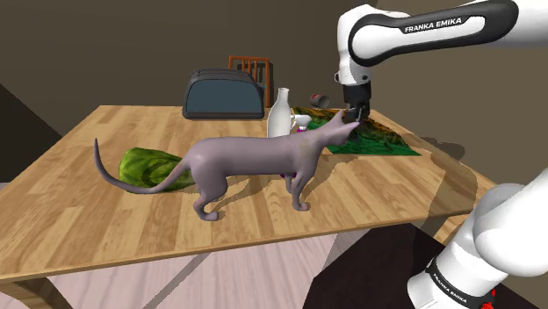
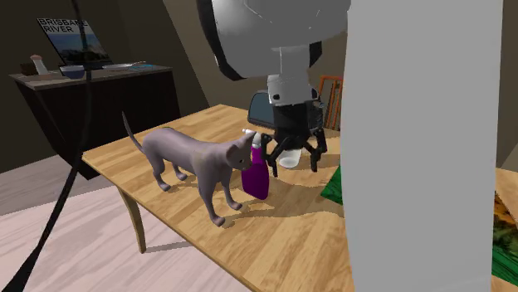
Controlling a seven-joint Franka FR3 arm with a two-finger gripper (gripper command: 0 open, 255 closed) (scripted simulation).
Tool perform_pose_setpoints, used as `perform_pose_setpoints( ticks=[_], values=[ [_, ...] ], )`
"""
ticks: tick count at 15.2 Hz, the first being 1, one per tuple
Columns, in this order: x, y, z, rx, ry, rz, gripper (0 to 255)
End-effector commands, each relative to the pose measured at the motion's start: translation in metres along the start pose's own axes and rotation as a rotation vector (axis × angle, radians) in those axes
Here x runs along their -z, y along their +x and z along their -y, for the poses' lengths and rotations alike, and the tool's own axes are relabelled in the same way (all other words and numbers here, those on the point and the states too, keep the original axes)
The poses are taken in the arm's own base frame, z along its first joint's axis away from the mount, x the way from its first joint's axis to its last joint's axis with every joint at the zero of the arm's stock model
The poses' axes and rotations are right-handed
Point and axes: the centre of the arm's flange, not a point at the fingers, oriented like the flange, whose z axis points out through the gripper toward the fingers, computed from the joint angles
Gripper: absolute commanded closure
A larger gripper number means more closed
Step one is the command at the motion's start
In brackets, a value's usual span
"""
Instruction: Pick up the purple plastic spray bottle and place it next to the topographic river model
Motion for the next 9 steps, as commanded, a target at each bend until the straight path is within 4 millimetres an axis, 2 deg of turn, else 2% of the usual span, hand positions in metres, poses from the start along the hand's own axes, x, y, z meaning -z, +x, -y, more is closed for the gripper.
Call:
perform_pose_setpoints(
  ticks=[1,5,9],
  values=[
    [0.005,0.029,0.011,0.098,-0.035,0.021,0],
    [0.011,0.083,0.038,0.285,-0.104,0.062,0],
    [0.013,0.131,0.075,0.472,-0.172,0.102,0]
  ],
)
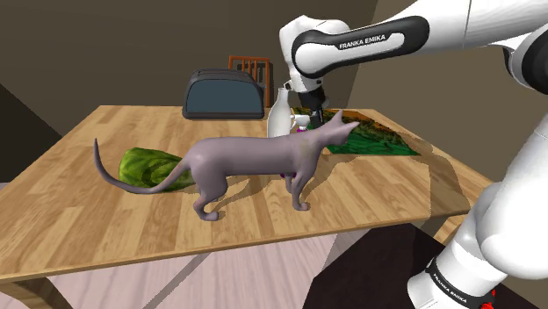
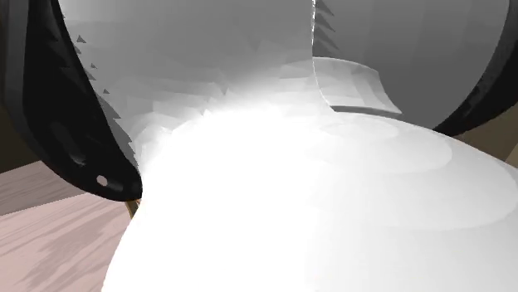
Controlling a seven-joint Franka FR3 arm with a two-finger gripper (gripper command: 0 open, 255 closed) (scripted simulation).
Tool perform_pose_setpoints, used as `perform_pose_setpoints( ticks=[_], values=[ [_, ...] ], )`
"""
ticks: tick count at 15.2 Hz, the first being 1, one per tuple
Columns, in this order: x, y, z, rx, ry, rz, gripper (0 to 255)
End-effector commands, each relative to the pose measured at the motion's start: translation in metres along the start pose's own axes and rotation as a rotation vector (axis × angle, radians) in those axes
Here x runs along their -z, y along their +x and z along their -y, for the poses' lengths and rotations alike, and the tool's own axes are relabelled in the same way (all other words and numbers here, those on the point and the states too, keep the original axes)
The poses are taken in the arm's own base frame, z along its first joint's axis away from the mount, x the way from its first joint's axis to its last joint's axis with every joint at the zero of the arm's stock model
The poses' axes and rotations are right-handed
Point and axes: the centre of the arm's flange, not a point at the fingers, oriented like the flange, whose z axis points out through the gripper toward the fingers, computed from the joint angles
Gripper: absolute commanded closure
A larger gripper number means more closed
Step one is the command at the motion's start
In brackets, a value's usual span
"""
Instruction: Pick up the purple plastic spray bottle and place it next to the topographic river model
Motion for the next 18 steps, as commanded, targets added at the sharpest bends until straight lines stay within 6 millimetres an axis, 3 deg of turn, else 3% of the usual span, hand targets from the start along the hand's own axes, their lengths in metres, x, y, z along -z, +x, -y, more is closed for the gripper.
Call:
perform_pose_setpoints(
  ticks=[1,8,15,18],
  values=[
    [0.007,0.031,0.010,0.097,-0.035,0.021,0],
    [0.015,0.117,0.059,0.402,-0.147,0.087,0],
    [-0.022,0.115,0.053,0.402,-0.147,0.087,0],
    [-0.025,0.115,0.053,0.402,-0.147,0.087,0]
  ],
)
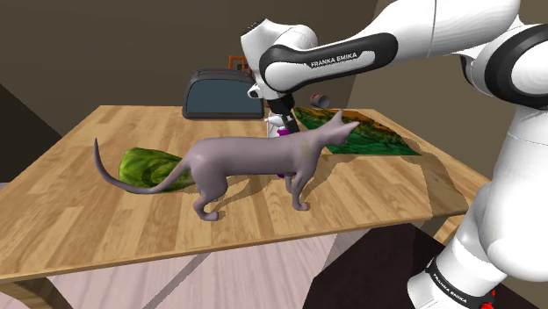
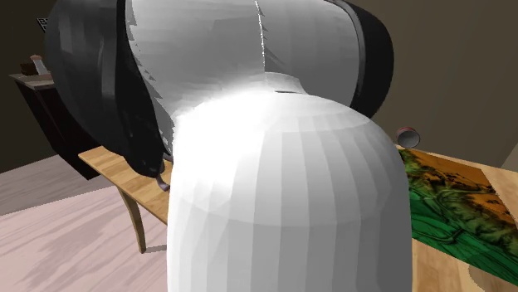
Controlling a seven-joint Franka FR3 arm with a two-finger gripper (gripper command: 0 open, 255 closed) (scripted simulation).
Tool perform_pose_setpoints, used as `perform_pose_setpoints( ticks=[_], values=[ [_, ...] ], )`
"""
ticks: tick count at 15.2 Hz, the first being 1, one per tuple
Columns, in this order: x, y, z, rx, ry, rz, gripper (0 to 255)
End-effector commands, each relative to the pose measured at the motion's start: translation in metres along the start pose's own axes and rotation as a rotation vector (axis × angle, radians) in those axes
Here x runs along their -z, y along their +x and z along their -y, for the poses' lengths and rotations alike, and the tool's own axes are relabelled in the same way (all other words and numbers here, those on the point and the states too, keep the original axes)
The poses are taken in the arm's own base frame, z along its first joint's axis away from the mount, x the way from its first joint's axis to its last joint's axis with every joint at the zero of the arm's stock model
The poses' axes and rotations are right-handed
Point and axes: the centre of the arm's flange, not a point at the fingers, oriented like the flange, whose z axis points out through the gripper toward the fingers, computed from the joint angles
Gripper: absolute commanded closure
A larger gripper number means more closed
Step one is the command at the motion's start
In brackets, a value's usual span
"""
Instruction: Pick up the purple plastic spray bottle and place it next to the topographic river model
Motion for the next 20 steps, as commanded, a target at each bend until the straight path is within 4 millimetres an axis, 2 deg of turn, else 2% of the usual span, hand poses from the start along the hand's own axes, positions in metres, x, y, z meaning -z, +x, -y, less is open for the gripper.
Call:
perform_pose_setpoints(
  ticks=[1,5,6,7,8,11,13,14,15,20],
  values=[
    [-0.051,0.033,0.003,0.039,0.069,0.067,0],
    [-0.051,0.033,0.003,0.039,0.069,0.067,0],
    [-0.044,0.035,-0.003,0.039,0.070,0.067,255],
    [-0.032,0.042,0.000,0.039,0.069,0.068,255],
    [-0.030,0.041,-0.006,0.039,0.071,0.068,255],
    [-0.025,0.051,-0.005,0.040,0.071,0.069,255],
    [-0.038,0.038,-0.004,0.039,0.072,0.067,255],
    [-0.035,0.035,0.001,0.039,0.071,0.067,255],
    [-0.051,0.033,0.003,0.039,0.069,0.067,255],
    [-0.028,0.021,0.001,0.039,0.069,0.067,255]
  ],
)
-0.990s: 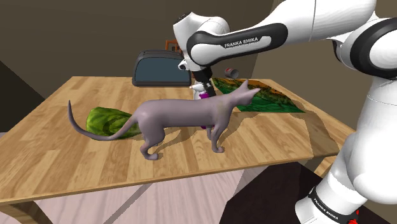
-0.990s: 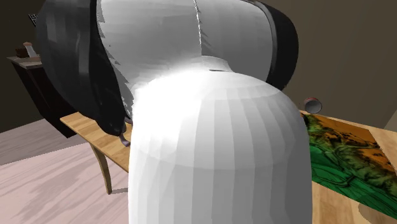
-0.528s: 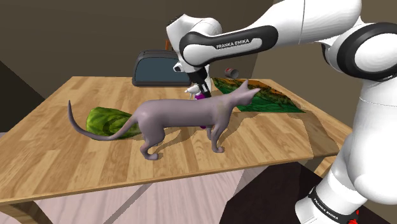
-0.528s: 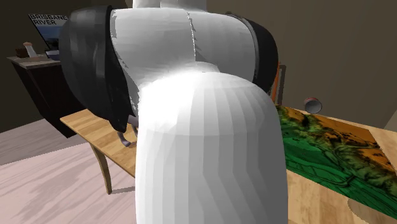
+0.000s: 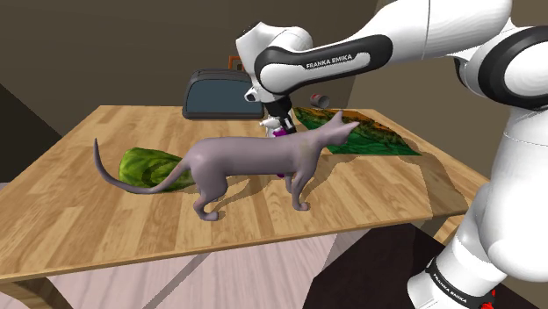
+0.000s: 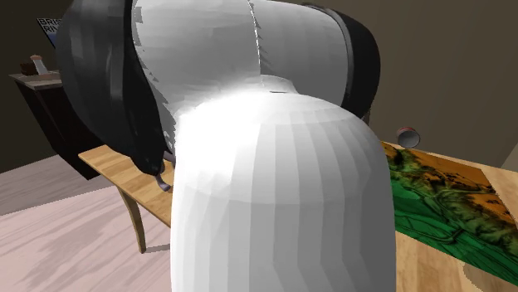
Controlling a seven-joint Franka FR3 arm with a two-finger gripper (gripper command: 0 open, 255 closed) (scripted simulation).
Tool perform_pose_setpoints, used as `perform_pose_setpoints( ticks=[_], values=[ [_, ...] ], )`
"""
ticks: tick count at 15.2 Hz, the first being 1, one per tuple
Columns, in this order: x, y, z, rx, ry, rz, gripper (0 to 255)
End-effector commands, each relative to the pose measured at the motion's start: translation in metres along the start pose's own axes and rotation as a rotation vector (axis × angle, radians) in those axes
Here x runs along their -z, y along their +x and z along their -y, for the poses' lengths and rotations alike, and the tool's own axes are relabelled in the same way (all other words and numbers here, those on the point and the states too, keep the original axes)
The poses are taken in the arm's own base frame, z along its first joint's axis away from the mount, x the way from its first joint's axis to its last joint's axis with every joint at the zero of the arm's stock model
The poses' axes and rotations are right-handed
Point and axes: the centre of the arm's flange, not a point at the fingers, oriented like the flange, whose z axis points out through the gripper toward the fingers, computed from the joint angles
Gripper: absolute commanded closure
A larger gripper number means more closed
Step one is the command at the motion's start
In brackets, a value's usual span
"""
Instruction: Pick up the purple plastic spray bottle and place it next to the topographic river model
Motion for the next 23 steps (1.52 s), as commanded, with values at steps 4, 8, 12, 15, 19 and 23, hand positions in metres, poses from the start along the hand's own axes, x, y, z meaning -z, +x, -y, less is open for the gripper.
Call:
perform_pose_setpoints(
  ticks=[4,8,12,15,19,23],
  values=[
    [-0.008,0.000,-0.006,0.015,0.047,0.050,255],
    [0.011,-0.010,-0.007,0.015,0.047,0.050,255],
    [0.022,-0.010,-0.006,-0.003,0.044,0.015,0],
    [0.058,-0.009,-0.005,-0.057,0.036,-0.087,0],
    [0.104,-0.013,-0.004,-0.129,0.025,-0.223,0],
    [0.099,-0.010,-0.003,-0.144,0.023,-0.252,0]
  ],
)
